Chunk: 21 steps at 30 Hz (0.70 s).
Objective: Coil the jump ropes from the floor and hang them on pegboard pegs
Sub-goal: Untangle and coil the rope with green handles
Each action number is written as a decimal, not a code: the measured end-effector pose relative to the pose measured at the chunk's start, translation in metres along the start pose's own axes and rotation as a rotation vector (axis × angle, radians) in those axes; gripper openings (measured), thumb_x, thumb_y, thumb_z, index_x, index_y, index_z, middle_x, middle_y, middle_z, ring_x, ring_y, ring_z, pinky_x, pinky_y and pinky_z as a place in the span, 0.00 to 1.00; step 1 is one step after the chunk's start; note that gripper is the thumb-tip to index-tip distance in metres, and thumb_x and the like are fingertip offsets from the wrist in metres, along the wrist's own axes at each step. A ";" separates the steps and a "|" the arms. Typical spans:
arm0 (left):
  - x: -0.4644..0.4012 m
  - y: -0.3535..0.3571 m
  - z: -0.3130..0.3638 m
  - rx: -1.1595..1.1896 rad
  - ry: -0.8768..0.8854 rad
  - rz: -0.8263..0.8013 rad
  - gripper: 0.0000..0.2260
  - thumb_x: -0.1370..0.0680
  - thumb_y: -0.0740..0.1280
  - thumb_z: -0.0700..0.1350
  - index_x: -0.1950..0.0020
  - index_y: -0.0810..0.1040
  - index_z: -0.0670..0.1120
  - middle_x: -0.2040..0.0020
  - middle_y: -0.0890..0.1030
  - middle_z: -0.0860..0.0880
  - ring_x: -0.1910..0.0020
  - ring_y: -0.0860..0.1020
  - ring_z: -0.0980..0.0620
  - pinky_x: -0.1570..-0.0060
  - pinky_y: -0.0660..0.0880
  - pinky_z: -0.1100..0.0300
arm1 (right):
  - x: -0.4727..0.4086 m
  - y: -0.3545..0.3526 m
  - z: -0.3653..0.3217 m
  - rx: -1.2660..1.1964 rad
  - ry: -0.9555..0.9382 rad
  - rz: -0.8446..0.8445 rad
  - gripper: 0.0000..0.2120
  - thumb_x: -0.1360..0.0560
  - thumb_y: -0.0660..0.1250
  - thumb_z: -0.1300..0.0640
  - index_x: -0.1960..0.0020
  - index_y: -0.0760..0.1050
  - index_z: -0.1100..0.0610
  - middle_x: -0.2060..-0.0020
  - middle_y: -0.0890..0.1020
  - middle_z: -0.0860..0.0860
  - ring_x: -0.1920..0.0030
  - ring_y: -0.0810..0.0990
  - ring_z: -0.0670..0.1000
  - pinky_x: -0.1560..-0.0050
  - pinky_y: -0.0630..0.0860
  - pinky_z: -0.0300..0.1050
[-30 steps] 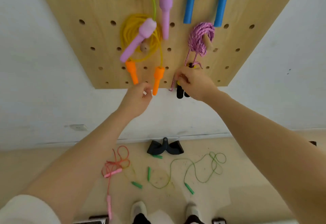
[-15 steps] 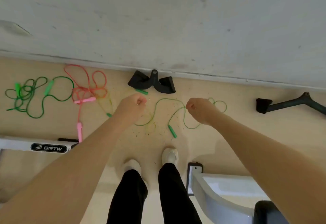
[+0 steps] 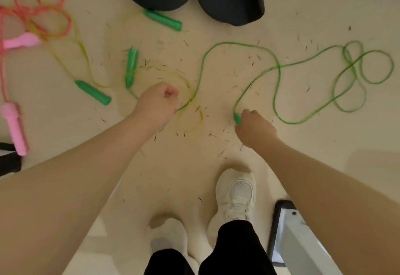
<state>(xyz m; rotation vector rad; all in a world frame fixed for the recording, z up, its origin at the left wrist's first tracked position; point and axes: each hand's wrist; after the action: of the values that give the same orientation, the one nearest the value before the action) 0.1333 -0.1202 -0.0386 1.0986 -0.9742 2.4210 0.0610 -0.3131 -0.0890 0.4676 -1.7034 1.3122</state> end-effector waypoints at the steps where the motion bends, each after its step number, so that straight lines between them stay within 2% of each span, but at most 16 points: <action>1: -0.010 0.008 -0.009 0.002 0.008 0.000 0.08 0.21 0.56 0.40 0.48 0.73 0.48 0.49 0.77 0.48 0.55 0.78 0.50 0.50 0.75 0.52 | -0.011 0.011 0.000 0.015 0.003 0.025 0.12 0.22 0.58 0.57 0.41 0.64 0.59 0.49 0.72 0.54 0.58 0.70 0.54 0.65 0.66 0.46; 3: -0.022 0.021 -0.022 -0.005 0.015 -0.017 0.08 0.21 0.56 0.40 0.48 0.73 0.47 0.50 0.78 0.48 0.56 0.77 0.49 0.49 0.74 0.53 | -0.026 0.028 0.001 0.041 0.008 0.088 0.14 0.24 0.61 0.58 0.41 0.62 0.58 0.58 0.73 0.52 0.64 0.72 0.52 0.72 0.62 0.42; 5: -0.025 0.029 -0.033 -0.003 0.011 -0.031 0.08 0.21 0.57 0.40 0.48 0.74 0.47 0.50 0.78 0.48 0.57 0.78 0.50 0.50 0.75 0.53 | -0.033 0.039 0.001 -0.001 0.015 0.131 0.12 0.26 0.61 0.63 0.44 0.63 0.59 0.64 0.70 0.51 0.69 0.69 0.50 0.74 0.62 0.42; 8: -0.009 0.029 -0.038 0.040 -0.030 -0.065 0.07 0.21 0.57 0.41 0.48 0.74 0.47 0.50 0.78 0.49 0.61 0.78 0.53 0.52 0.75 0.54 | -0.018 0.032 -0.002 -0.324 -0.015 0.044 0.09 0.26 0.61 0.65 0.48 0.66 0.59 0.61 0.72 0.53 0.66 0.71 0.52 0.69 0.69 0.45; 9: 0.001 0.026 -0.036 0.047 -0.042 -0.089 0.07 0.21 0.57 0.41 0.48 0.75 0.46 0.50 0.79 0.48 0.60 0.78 0.53 0.52 0.74 0.55 | -0.004 0.024 -0.007 -0.439 -0.056 0.011 0.07 0.26 0.61 0.64 0.49 0.68 0.58 0.58 0.73 0.53 0.64 0.72 0.53 0.68 0.71 0.45; 11: 0.024 0.015 -0.020 0.059 -0.042 -0.138 0.09 0.20 0.57 0.45 0.46 0.75 0.46 0.49 0.80 0.48 0.56 0.77 0.52 0.50 0.73 0.56 | 0.030 -0.002 -0.018 -0.522 -0.184 -0.039 0.07 0.26 0.63 0.64 0.51 0.69 0.55 0.55 0.74 0.53 0.63 0.75 0.54 0.67 0.73 0.44; 14: 0.061 -0.014 0.027 0.116 -0.026 -0.230 0.20 0.19 0.52 0.54 0.41 0.77 0.44 0.46 0.80 0.49 0.48 0.76 0.51 0.40 0.71 0.53 | 0.088 -0.062 -0.045 -0.478 -0.397 -0.091 0.07 0.27 0.64 0.63 0.50 0.72 0.54 0.54 0.75 0.51 0.63 0.73 0.49 0.66 0.70 0.38; 16: 0.083 -0.043 0.066 0.149 -0.054 -0.257 0.28 0.21 0.50 0.63 0.44 0.79 0.42 0.48 0.81 0.46 0.47 0.78 0.48 0.38 0.70 0.49 | 0.129 -0.111 -0.066 -0.386 -0.520 -0.093 0.08 0.26 0.64 0.61 0.47 0.74 0.56 0.51 0.77 0.52 0.59 0.74 0.50 0.61 0.70 0.40; 17: 0.096 -0.058 0.086 0.168 -0.081 -0.277 0.31 0.24 0.50 0.66 0.45 0.79 0.43 0.50 0.82 0.45 0.50 0.79 0.48 0.40 0.71 0.50 | 0.150 -0.135 -0.075 -0.335 -0.578 -0.090 0.08 0.25 0.63 0.61 0.46 0.74 0.57 0.49 0.77 0.52 0.56 0.74 0.51 0.57 0.71 0.42; 19: 0.129 -0.092 0.125 0.137 -0.078 -0.350 0.31 0.28 0.53 0.70 0.48 0.80 0.46 0.55 0.80 0.45 0.61 0.77 0.48 0.53 0.73 0.53 | 0.197 -0.177 -0.091 -0.202 -0.712 -0.089 0.09 0.25 0.63 0.60 0.45 0.76 0.58 0.48 0.77 0.51 0.50 0.73 0.51 0.51 0.69 0.40; 20: 0.148 -0.106 0.143 0.099 -0.012 -0.358 0.26 0.27 0.56 0.67 0.51 0.81 0.47 0.57 0.80 0.46 0.63 0.76 0.48 0.58 0.73 0.53 | 0.221 -0.195 -0.098 -0.127 -0.769 -0.082 0.10 0.25 0.63 0.60 0.44 0.77 0.58 0.46 0.77 0.51 0.47 0.73 0.50 0.48 0.68 0.39; 21: 0.167 -0.119 0.160 0.120 0.104 -0.313 0.18 0.24 0.60 0.60 0.53 0.81 0.48 0.59 0.81 0.48 0.62 0.77 0.48 0.59 0.74 0.52 | 0.244 -0.210 -0.102 -0.072 -0.808 -0.069 0.12 0.25 0.63 0.59 0.42 0.76 0.58 0.45 0.78 0.52 0.46 0.73 0.51 0.46 0.67 0.40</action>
<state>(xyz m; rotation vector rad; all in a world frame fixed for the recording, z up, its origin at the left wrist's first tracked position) 0.1724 -0.1449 0.2173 1.0627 -0.5810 2.2756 0.1341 -0.2436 0.2330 1.1087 -2.3421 1.0629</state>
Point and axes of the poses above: each hand's wrist, its own x-axis away from the middle knuckle, its own y-axis out of the palm, z = x × y
